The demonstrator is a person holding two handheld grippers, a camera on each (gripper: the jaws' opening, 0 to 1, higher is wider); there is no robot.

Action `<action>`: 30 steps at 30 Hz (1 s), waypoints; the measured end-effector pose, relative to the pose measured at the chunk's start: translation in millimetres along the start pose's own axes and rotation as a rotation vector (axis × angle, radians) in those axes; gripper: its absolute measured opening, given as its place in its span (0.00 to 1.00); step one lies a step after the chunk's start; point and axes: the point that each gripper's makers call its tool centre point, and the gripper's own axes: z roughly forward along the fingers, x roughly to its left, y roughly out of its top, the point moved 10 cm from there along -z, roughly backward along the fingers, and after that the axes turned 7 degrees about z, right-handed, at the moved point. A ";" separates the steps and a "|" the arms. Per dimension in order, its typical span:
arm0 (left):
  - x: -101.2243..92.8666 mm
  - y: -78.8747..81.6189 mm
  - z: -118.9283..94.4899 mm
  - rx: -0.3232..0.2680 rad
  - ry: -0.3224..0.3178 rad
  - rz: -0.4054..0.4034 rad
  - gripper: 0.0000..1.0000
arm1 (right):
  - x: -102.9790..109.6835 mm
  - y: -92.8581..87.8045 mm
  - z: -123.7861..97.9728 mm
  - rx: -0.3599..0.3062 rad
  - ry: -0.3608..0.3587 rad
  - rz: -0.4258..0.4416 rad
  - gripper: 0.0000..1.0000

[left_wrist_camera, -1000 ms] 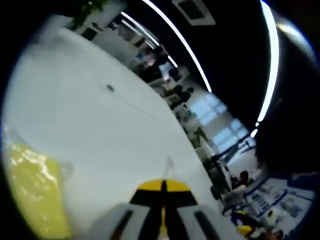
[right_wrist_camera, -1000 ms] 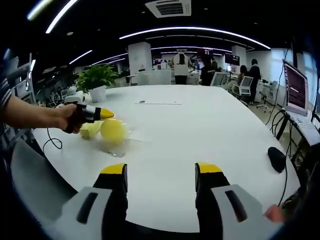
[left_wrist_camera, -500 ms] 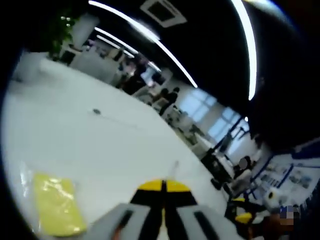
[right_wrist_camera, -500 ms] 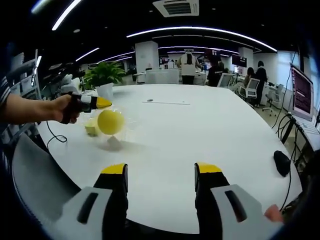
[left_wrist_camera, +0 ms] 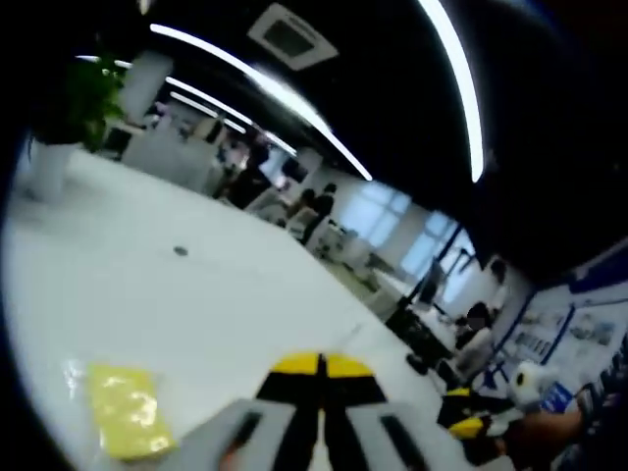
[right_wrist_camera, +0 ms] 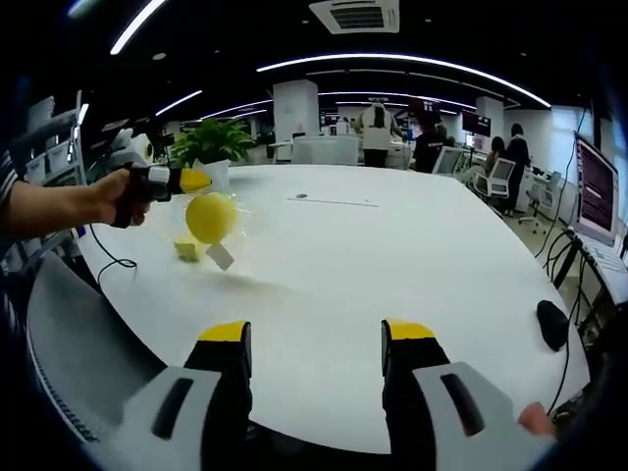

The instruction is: Compare the silicone blocks by pressing each to a similar depth, holding the contact briefly, and releasing to observe deformation and rebound differences across the visible hardness samples.

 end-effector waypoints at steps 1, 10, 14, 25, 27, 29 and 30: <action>-2.3 3.6 -3.2 -0.012 -0.005 -0.001 0.00 | 1.2 1.2 -0.2 -0.004 0.004 -0.003 0.48; -28.2 36.9 -25.7 -0.108 -0.063 0.015 0.00 | 8.6 7.5 0.4 -0.019 0.025 -0.021 0.47; -38.8 51.2 -35.4 -0.146 -0.099 0.006 0.00 | 13.2 12.0 0.0 -0.030 0.031 -0.032 0.47; -58.3 80.7 -57.4 -0.199 -0.213 -0.019 0.00 | 30.8 29.7 -4.3 -0.092 0.127 0.021 0.48; -61.5 85.6 -60.6 -0.204 -0.213 -0.010 0.00 | 32.4 34.3 -7.4 -0.103 0.133 0.041 0.50; -64.6 90.3 -63.7 -0.215 -0.222 -0.004 0.00 | 35.1 39.5 -9.8 -0.137 0.146 0.051 0.55; -65.5 92.2 -64.7 -0.218 -0.225 -0.002 0.00 | 35.8 41.2 -10.8 -0.145 0.146 0.055 0.58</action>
